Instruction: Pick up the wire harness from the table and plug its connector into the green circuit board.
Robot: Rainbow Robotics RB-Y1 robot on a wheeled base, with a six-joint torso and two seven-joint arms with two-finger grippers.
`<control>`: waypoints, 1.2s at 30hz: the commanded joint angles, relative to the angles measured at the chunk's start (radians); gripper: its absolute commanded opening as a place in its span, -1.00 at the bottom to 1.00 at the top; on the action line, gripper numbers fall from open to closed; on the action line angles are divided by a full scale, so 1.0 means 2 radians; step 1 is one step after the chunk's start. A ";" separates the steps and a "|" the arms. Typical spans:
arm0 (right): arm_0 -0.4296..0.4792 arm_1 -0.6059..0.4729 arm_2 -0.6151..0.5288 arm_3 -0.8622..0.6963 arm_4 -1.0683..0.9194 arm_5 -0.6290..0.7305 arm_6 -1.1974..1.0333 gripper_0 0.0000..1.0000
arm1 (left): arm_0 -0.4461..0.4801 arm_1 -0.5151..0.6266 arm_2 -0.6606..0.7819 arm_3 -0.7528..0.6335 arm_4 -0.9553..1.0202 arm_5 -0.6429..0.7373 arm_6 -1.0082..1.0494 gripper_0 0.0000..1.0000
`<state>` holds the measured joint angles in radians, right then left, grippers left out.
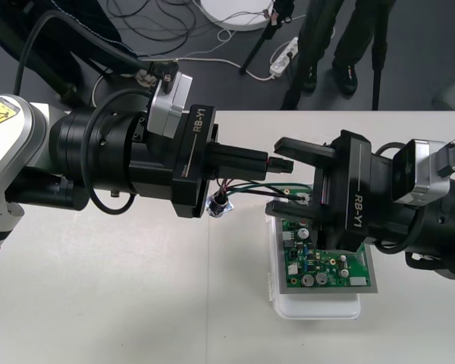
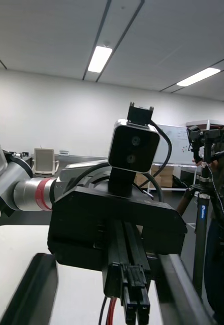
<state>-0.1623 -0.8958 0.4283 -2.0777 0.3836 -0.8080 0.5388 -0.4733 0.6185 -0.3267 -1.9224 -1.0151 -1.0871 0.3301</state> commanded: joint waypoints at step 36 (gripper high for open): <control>0.025 -0.093 -0.102 0.095 0.003 -0.108 -0.086 1.00 | 0.043 0.003 0.023 0.103 0.073 -0.068 -0.151 -1.00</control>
<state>-0.1360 -1.0250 0.3080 -1.8770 0.3373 -1.0249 0.4960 -0.4017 0.6185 -0.3130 -1.7548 -0.9053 -1.1209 0.1505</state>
